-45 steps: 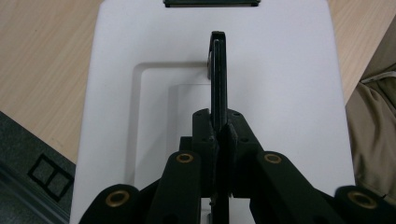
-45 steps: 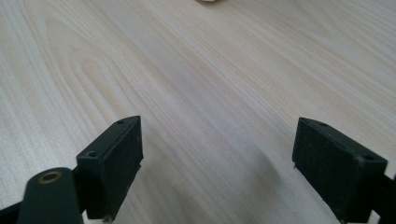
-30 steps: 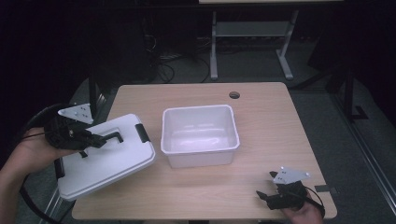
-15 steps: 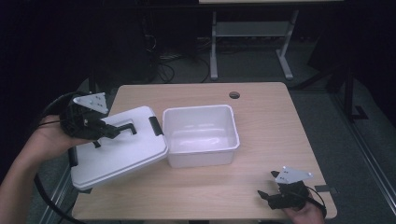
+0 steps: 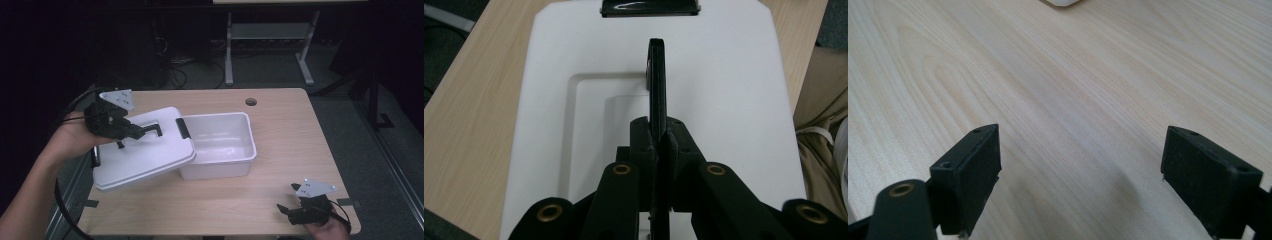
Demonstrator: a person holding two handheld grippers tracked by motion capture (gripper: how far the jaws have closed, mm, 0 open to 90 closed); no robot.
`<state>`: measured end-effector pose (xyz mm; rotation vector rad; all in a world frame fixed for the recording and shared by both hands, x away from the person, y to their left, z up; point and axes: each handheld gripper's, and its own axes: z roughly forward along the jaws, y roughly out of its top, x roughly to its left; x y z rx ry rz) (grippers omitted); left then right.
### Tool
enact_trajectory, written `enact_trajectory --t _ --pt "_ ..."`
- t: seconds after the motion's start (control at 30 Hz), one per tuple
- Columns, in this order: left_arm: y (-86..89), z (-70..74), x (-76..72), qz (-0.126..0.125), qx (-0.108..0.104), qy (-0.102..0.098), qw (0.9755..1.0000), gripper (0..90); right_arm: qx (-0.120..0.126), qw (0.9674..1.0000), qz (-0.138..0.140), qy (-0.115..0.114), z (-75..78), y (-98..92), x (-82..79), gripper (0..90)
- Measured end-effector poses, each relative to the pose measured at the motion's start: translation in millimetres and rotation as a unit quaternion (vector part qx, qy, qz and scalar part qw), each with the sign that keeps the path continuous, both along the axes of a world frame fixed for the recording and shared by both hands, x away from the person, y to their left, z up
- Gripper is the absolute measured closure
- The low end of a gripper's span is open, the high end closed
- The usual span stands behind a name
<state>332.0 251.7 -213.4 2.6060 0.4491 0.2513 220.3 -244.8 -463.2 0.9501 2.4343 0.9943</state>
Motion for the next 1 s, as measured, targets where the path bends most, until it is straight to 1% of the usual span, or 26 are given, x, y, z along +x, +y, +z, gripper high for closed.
enact_trajectory --t 0.03,0.1,0.17,0.33,0.37,0.4,0.6,0.67,0.7,0.87,1.0 --pt "-2.5 0.2 1.1 -0.001 -0.001 0.000 1.0000 84.0 0.003 1.0000 -0.002 0.003 0.1 0.2 -0.6 15.8" --pt "-6.9 0.5 4.3 -0.005 -0.002 0.001 1.0000 84.0 0.000 1.0000 -0.002 0.000 0.3 -0.5 -0.5 15.8" --pt "-11.1 0.7 7.1 -0.008 -0.001 0.000 1.0000 84.0 0.003 1.0000 -0.002 0.000 0.4 -0.6 -0.9 15.8" --pt "-20.4 -0.5 13.2 -0.013 -0.007 0.002 0.9999 84.0 0.003 1.0000 -0.002 0.000 0.5 -1.0 -1.0 15.8" --pt "-22.2 -0.6 14.4 -0.015 -0.006 0.003 0.9999 84.0 0.006 1.0000 -0.004 0.003 0.7 -0.5 -1.7 15.8" --pt "-24.3 -1.1 15.4 -0.015 -0.008 0.003 0.9999 84.0 0.004 1.0000 -0.002 -0.001 0.8 -1.1 -1.2 15.8" --pt "-38.7 -2.0 23.7 -0.026 -0.010 0.005 0.9996 84.0 0.002 1.0000 -0.004 -0.001 1.7 -2.5 -1.8 15.8" --pt "-45.1 -3.0 26.9 -0.033 -0.011 0.005 0.9994 84.0 0.006 1.0000 -0.006 0.000 1.8 -2.8 -2.0 15.8" --pt "-47.1 -3.2 27.9 -0.034 -0.010 0.006 0.9994 84.0 0.003 1.0000 -0.004 -0.002 2.0 -3.7 -1.8 15.8" --pt "-60.2 -7.1 35.8 -0.044 -0.012 0.011 0.9989 84.0 0.003 1.0000 -0.006 -0.002 2.2 -4.9 -2.0 15.8" --pt "-69.1 -9.6 41.0 -0.051 -0.017 0.012 0.9985 84.0 0.009 0.9999 -0.009 0.000 2.3 -5.0 -2.3 15.8"
